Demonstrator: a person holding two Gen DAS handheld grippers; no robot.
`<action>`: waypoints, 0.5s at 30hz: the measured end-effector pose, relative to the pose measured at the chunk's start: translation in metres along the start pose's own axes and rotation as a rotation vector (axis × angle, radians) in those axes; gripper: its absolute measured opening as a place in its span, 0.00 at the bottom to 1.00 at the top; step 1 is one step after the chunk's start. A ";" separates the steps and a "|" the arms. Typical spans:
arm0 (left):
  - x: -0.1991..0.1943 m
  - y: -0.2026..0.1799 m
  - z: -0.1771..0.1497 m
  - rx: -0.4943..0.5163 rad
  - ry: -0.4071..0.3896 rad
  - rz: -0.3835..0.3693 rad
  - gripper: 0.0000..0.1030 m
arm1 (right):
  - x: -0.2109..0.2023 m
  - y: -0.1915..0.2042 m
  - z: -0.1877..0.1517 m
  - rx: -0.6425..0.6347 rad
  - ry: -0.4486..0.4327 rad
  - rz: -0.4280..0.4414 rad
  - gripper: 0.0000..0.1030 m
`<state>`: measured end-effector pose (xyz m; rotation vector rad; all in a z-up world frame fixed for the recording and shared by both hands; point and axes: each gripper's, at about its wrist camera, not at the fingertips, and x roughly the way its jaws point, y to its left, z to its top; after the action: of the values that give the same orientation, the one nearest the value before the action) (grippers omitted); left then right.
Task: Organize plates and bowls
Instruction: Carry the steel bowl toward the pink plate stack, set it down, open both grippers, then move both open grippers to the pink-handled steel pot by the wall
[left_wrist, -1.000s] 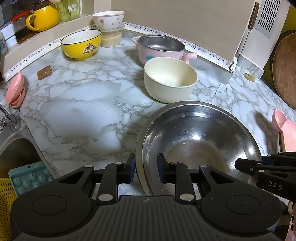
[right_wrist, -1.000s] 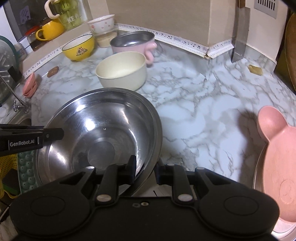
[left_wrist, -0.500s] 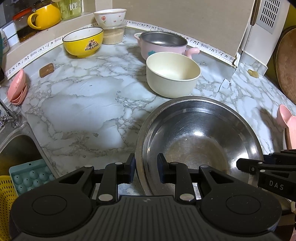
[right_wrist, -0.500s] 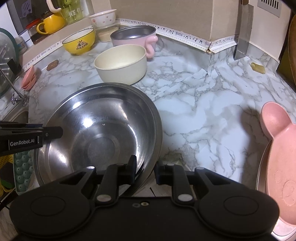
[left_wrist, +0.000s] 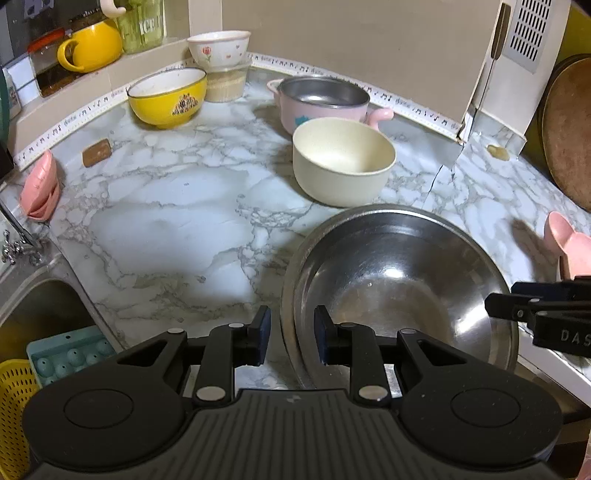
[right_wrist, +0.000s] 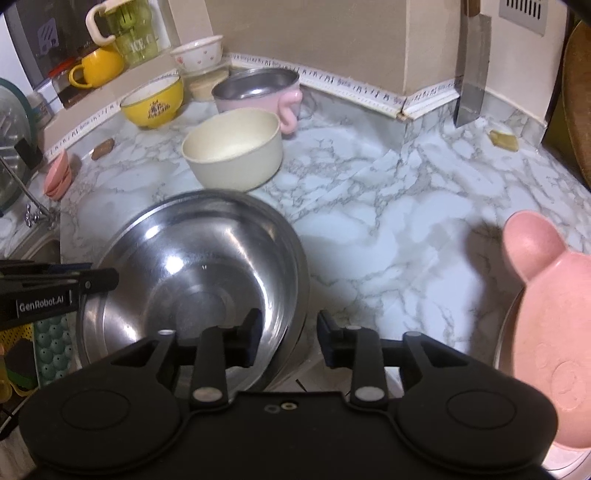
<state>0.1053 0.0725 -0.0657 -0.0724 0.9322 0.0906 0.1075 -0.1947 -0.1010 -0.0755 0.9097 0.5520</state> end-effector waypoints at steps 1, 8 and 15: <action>-0.004 0.001 0.001 0.003 -0.010 -0.001 0.24 | -0.003 0.000 0.001 -0.004 -0.010 -0.001 0.41; -0.026 0.005 0.010 0.026 -0.074 -0.011 0.35 | -0.023 0.004 0.014 -0.014 -0.067 0.000 0.49; -0.044 0.011 0.025 0.040 -0.141 -0.009 0.54 | -0.035 0.011 0.029 -0.004 -0.108 -0.001 0.58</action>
<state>0.0983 0.0838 -0.0153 -0.0328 0.7922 0.0679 0.1069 -0.1917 -0.0546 -0.0495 0.8032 0.5515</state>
